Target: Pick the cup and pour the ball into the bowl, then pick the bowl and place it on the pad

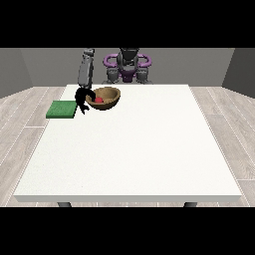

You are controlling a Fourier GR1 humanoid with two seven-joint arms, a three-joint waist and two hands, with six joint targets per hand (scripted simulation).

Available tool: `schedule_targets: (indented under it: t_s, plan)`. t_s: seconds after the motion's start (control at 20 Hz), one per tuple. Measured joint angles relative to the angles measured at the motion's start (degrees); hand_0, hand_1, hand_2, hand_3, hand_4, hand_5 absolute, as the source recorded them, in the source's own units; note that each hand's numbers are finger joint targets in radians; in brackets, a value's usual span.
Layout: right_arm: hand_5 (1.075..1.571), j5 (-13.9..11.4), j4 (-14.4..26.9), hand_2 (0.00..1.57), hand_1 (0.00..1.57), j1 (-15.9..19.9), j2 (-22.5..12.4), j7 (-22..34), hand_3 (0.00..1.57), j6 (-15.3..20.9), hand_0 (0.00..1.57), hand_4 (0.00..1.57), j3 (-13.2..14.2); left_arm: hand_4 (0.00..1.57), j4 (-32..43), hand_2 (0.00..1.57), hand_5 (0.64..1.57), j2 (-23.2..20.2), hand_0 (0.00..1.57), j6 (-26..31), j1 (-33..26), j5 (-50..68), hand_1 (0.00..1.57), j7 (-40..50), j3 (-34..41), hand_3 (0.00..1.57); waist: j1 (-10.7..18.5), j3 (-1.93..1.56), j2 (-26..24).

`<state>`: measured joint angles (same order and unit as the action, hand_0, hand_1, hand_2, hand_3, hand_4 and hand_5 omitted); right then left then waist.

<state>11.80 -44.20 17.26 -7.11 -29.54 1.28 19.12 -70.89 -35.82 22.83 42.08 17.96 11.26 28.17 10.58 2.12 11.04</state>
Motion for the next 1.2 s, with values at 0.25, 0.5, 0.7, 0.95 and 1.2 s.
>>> schedule_targets:
  t_s: [0.25, 0.5, 0.7, 0.95, 1.2]
  plan:
    - [1.536, -0.32, -2.75, 1.57, 1.57, -2.01, -0.18, -1.3, 1.37, 3.24, 1.57, 0.96, -0.4, 1.14, 0.08, 0.0, 1.52, -1.16, 0.0, 1.12, 0.94, 1.91, 0.0, 0.71, 0.92, 0.0, 1.55, -0.24, 0.97]
    - [1.545, -0.85, -5.92, 1.57, 1.57, -3.3, -0.9, 3.97, 1.18, 7.11, 1.57, 1.0, -2.12, 1.19, 1.03, 0.0, 1.526, -0.91, 0.0, 1.64, -0.04, 2.14, 0.0, 0.34, 1.01, 0.0, 2.11, -1.3, -0.04]
    - [1.558, -0.72, -8.37, 1.57, 1.57, -3.14, -2.46, 13.36, 1.03, 7.95, 1.57, 1.04, -4.63, 1.2, 3.05, 0.0, 1.539, -1.29, 0.0, 1.64, -1.36, 1.7, 0.0, -0.05, 1.54, 0.0, 1.08, -2.63, -1.71]
    - [1.563, -2.27, -10.91, 1.57, 1.57, -3.64, -11.8, 23.84, 0.72, 7.47, 1.57, 1.05, -5.06, 1.2, 5.18, 0.0, 1.54, -2.49, 0.0, 2.1, -3.43, 1.08, 0.0, -1.84, 2.89, 0.0, -1.51, -2.3, -2.29]
    - [1.564, -3.08, -12.33, 1.57, 1.57, -1.91, -23.74, 34.14, 0.57, 3.46, 1.57, 1.09, -3.66, 1.21, 7.9, 0.0, 1.543, -3.67, 0.0, 2.7, -6.28, 0.17, 0.0, -4.25, 4.03, 0.0, -5.19, -2.07, -3.9]
